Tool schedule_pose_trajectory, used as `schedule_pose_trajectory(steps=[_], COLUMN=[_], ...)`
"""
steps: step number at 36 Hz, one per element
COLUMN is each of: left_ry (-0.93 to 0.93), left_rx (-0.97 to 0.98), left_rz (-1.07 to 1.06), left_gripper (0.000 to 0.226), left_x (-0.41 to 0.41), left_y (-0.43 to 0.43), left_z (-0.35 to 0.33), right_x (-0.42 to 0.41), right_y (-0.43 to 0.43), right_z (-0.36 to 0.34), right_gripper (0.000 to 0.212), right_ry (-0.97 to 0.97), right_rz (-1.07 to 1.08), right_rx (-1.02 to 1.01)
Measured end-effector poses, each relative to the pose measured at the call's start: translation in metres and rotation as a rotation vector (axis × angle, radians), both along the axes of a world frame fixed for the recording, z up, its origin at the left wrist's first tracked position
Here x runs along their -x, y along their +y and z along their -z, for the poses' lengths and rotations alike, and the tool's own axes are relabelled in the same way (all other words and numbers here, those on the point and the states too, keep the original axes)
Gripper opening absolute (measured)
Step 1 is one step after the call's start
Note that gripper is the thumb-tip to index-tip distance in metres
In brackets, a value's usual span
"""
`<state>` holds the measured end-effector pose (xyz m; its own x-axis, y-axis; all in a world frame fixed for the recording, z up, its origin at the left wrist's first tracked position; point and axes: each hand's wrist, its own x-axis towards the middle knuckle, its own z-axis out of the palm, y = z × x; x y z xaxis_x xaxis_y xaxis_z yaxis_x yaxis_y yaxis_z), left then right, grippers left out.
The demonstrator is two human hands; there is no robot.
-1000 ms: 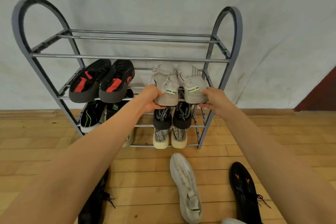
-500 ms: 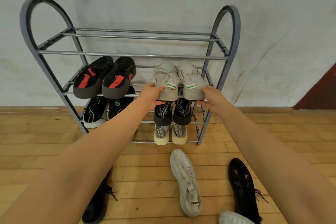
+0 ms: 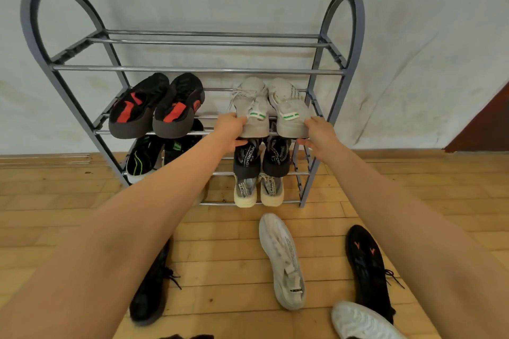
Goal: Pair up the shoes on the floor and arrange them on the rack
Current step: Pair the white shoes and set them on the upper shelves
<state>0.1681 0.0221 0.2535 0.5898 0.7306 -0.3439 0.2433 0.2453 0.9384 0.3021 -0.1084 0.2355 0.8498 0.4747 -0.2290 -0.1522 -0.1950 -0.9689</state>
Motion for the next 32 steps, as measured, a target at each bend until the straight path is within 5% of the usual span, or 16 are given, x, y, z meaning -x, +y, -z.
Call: schedule_pose_trajectory(steps=[5,8,13,17,22,27,30,32], left_ry=[-0.011,0.059,0.262,0.433,0.542,0.609,0.545,0.493], left_rx=[-0.201,-0.276,-0.339,-0.233,-0.153,0.026,0.173,0.260], left_rz=[-0.124,-0.138,0.122,0.306,0.467,0.544,0.475,0.425], left_gripper=[0.044,0.051,0.048,0.044,0.040,0.059,0.028,0.028], left_x=[0.006,0.016,0.040,0.053,0.063,0.067,0.061,0.055], left_y=[-0.014,-0.033,-0.063,-0.085,-0.102,-0.118,-0.131,-0.140], left_z=[0.029,0.058,0.125,0.190,0.257,0.305,0.317,0.323], right_x=[0.021,0.034,0.058,0.067,0.065,0.074,0.082,0.084], right_y=[-0.016,-0.031,-0.068,-0.098,-0.128,-0.137,-0.135,-0.134], right_z=[0.019,0.043,0.113,0.185,0.256,0.286,0.298,0.302], right_gripper=[0.052,0.048,0.043,0.049,0.064,0.069,0.061,0.056], right_ry=[-0.101,-0.241,-0.378,-0.457,-0.249,0.009,0.059,0.074], right_rz=[0.062,0.073,-0.103,-0.359,-0.567,-0.634,-0.650,-0.601], right_rx=[0.057,0.088,0.236,0.598,0.950,0.897,0.856,0.813])
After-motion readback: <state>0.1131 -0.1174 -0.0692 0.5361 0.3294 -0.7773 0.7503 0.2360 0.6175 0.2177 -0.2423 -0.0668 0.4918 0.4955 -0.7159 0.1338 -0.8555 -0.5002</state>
